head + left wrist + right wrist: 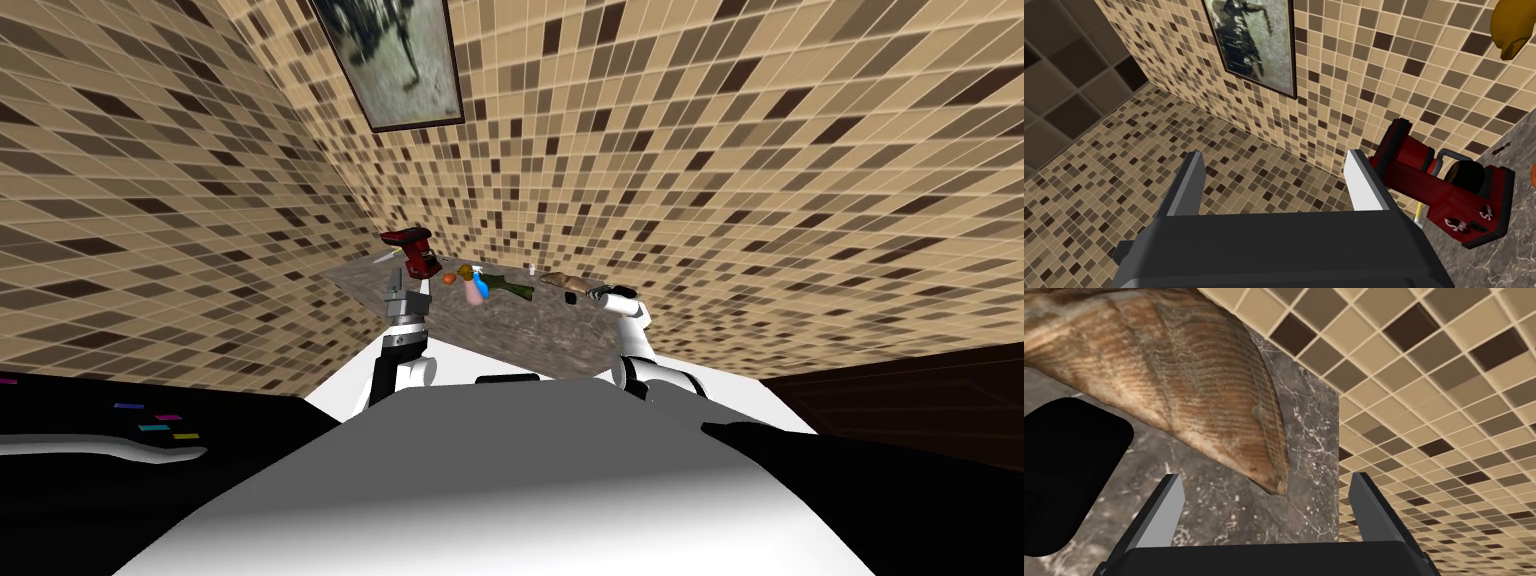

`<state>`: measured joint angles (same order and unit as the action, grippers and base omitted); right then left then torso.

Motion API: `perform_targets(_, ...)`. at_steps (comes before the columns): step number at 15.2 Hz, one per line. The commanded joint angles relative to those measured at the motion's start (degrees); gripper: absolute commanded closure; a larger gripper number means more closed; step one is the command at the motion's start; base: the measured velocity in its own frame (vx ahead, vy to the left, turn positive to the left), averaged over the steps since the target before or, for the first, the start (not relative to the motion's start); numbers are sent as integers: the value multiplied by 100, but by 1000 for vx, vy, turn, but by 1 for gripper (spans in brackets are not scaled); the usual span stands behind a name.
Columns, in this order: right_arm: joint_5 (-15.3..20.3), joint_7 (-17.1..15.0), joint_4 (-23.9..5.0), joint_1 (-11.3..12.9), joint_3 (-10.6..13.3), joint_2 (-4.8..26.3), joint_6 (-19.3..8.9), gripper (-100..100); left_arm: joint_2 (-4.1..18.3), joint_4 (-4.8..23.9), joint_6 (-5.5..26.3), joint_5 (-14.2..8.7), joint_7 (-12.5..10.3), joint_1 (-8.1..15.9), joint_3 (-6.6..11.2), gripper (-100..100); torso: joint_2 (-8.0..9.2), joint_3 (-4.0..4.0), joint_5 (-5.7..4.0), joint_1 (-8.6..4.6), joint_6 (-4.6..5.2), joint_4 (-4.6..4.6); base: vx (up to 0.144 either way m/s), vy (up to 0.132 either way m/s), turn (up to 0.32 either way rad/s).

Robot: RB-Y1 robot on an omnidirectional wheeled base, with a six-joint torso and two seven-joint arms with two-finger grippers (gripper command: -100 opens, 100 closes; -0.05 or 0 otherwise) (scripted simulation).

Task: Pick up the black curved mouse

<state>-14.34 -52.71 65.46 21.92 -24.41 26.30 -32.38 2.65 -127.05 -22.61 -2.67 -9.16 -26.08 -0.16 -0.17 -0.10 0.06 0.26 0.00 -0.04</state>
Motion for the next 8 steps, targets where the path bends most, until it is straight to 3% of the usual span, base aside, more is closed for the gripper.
perform_targets(1,-31,-286,-286,263,-109,60,-269,-100,0,0,0,0,0,0,0,0,0,0,0,0,0,0,36,49,-1)
perform_targets(2,-31,-287,-352,263,-109,60,-269,-100,0,0,0,0,0,0,0,0,-1,0,0,-2,-1,1,38,53,2)
perform_targets(5,-85,-686,-738,649,-286,147,-677,-100,0,0,0,0,0,0,0,0,0,0,1,4,-1,0,34,70,-1)
perform_targets(8,-109,-921,-1086,824,-368,186,-889,-100,0,0,0,0,0,0,0,0,-4,-1,1,4,-1,0,44,67,-2)
